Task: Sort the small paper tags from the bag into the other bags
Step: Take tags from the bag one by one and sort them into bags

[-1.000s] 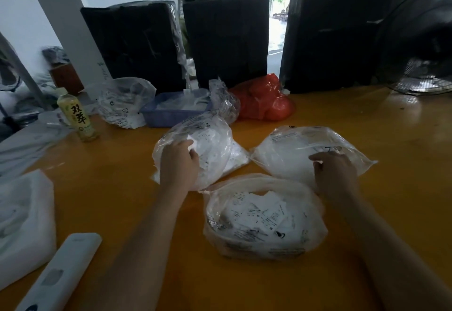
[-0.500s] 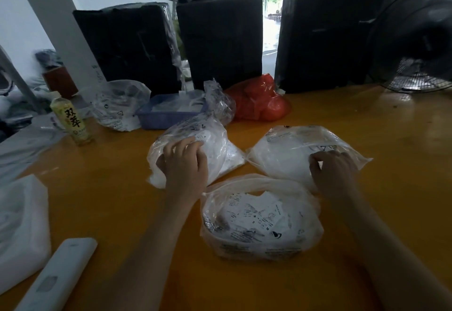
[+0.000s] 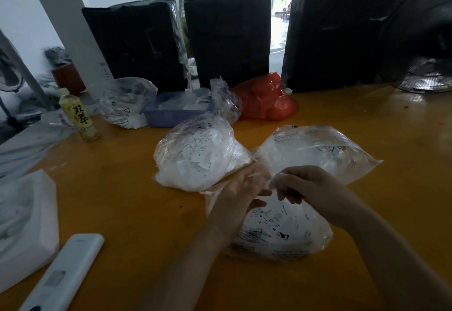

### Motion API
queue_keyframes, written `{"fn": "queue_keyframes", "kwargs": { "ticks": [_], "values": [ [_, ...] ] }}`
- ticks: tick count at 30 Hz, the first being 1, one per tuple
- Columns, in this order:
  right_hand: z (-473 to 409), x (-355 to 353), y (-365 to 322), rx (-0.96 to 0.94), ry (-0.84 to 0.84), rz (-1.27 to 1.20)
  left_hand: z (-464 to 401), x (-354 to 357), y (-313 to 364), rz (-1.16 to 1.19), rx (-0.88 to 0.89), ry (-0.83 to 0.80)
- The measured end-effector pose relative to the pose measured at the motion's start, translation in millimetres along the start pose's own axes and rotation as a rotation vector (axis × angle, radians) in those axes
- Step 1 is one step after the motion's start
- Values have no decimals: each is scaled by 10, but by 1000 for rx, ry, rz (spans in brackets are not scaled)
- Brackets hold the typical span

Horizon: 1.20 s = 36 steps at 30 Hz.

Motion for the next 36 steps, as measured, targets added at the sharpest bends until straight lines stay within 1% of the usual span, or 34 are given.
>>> {"fn": "queue_keyframes", "kwargs": {
  "ticks": [2, 4, 8, 9, 12, 15, 19, 21, 23, 25, 27, 28, 30, 32, 33, 36],
  "values": [
    [8, 16, 4, 26, -37, 47, 15, -8, -1, 7, 26, 19],
    [16, 27, 20, 51, -58, 90, 18, -17, -9, 81, 7, 75],
    [14, 58, 3, 19, 14, -27, 4, -32, -47, 201, -74, 188],
    [5, 59, 7, 1, 31, 11, -7, -37, -60, 224, -98, 200],
    [-39, 56, 85, -68, 100, 283, 5, -44, -56, 254, -138, 212],
    [-73, 96, 115, -131, 167, 371, 11, -66, -71, 230, -146, 205],
    [-100, 164, 184, -155, 133, 522, 44, -80, -20, 242, -169, 93],
    [-98, 158, 183, -155, 150, 552, 49, -102, -26, 230, -190, 123],
    [-110, 143, 200, -162, 168, 647, 43, -132, -45, 271, -235, 185],
    [-131, 163, 256, -144, 115, 845, 30, -155, -64, 348, -251, 201],
    [-134, 227, 335, -82, 40, 1001, 33, -157, -48, 386, -246, 199],
    [-136, 257, 377, -65, 22, 1044, 39, -153, -38, 376, -239, 195],
    [-135, 288, 396, -93, 44, 1096, 52, -135, -29, 357, -236, 186],
    [-138, 271, 355, -130, 91, 1056, 71, -119, -16, 360, -239, 168],
    [-133, 245, 324, -129, 138, 970, 77, -120, -16, 372, -237, 160],
    [-109, 114, 211, -133, 357, 568, 93, -145, -8, 402, -233, 153]
  ]
}}
Point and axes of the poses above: each hand's wrist, its own z-axis away from the middle knuckle, its own x-axis out of the palm, y = z × x, the point moved 2 cm from there along -z, towards the middle knuckle, and after that the axes turned 9 degrees about -z, right-handed, at the moved point
